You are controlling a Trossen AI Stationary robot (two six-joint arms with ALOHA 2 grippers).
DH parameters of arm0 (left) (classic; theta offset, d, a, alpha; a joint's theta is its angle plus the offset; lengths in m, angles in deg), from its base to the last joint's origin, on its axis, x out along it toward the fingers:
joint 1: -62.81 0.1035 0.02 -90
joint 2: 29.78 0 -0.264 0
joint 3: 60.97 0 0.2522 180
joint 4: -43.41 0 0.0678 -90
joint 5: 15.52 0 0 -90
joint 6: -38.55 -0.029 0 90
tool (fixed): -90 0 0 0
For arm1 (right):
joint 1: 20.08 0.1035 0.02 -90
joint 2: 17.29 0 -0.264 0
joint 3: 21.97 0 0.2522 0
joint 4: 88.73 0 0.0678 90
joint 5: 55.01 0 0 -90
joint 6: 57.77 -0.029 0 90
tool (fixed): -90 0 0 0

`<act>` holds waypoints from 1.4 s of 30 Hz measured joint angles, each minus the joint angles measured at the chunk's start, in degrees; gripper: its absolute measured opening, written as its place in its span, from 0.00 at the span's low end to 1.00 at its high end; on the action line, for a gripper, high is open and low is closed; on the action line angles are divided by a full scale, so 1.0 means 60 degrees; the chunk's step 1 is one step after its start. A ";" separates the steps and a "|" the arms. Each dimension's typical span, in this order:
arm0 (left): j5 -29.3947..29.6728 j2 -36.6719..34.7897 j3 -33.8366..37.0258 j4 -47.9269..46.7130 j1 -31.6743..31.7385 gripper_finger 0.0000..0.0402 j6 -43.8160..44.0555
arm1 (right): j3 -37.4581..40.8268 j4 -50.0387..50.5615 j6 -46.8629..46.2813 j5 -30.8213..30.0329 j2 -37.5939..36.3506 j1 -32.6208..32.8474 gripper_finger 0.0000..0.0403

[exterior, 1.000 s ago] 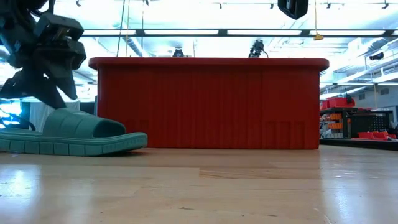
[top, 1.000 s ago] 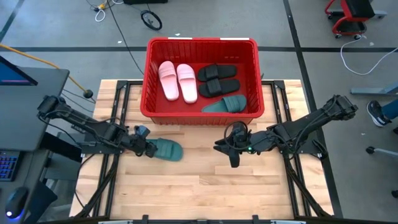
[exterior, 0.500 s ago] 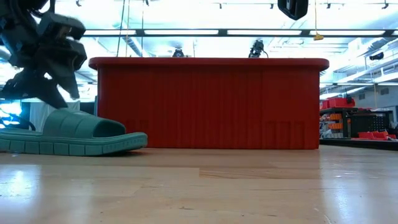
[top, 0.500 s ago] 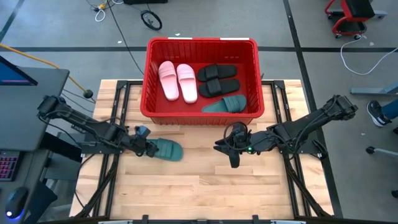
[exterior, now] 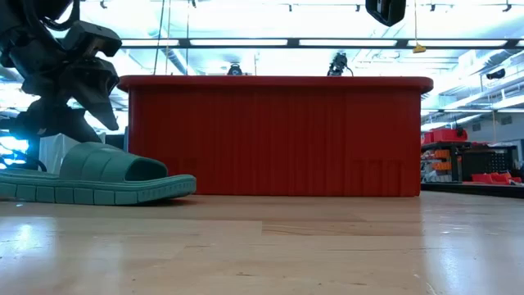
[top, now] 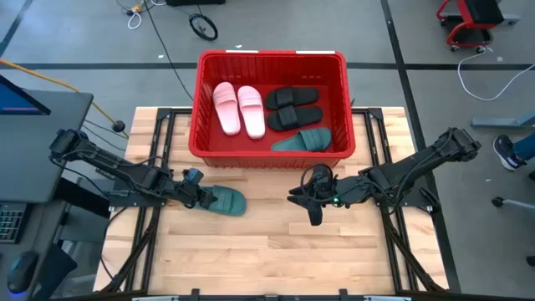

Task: Pick and place slides into bin
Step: Put the green slide into the red bin

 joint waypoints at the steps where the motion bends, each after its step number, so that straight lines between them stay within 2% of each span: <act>1: 0.0000 0.0000 0.0000 0.0006 0.0059 0.43 -0.0021 | 0.0000 0.0003 -0.0003 0.0000 0.0000 0.0000 0.32; 8: 0.0022 0.0394 0.0000 0.0162 0.0496 0.44 -0.0356 | 0.0000 0.0000 0.0007 -0.0003 0.0000 0.0000 0.32; 16: -0.0307 0.1546 0.0000 0.1324 0.0630 0.44 -0.0384 | 0.0000 -0.0041 -0.0008 -0.0003 0.0000 0.0018 0.32; 21: -0.0378 0.2342 -0.0004 0.1954 0.0622 0.39 -0.0651 | 0.0000 -0.0047 -0.0302 0.0000 0.0000 0.0025 0.32; 25: -0.0511 0.2744 -0.0007 0.2286 0.0622 0.30 -0.0535 | 0.0000 -0.0040 -0.0430 -0.0003 0.0000 0.0025 0.32; 31: -0.0592 0.2668 -0.0054 0.3205 0.0597 0.05 -0.0272 | 0.0000 -0.0013 -0.0430 -0.0006 0.0000 0.0254 0.32; 36: -0.0627 0.2663 -0.0921 0.4367 0.0324 0.05 -0.0624 | 0.0000 0.0012 -0.0422 -0.0003 0.0000 0.0637 0.32; 39: -0.0603 0.2663 -0.1903 0.4811 0.0121 0.03 -0.1755 | 0.0000 0.0084 -0.0383 -0.0161 0.0000 0.0867 0.32; 42: -0.0579 0.2659 -0.3376 0.4960 0.0145 0.03 -0.3289 | 0.0000 0.0240 -0.0346 -0.0555 0.0000 0.1074 0.32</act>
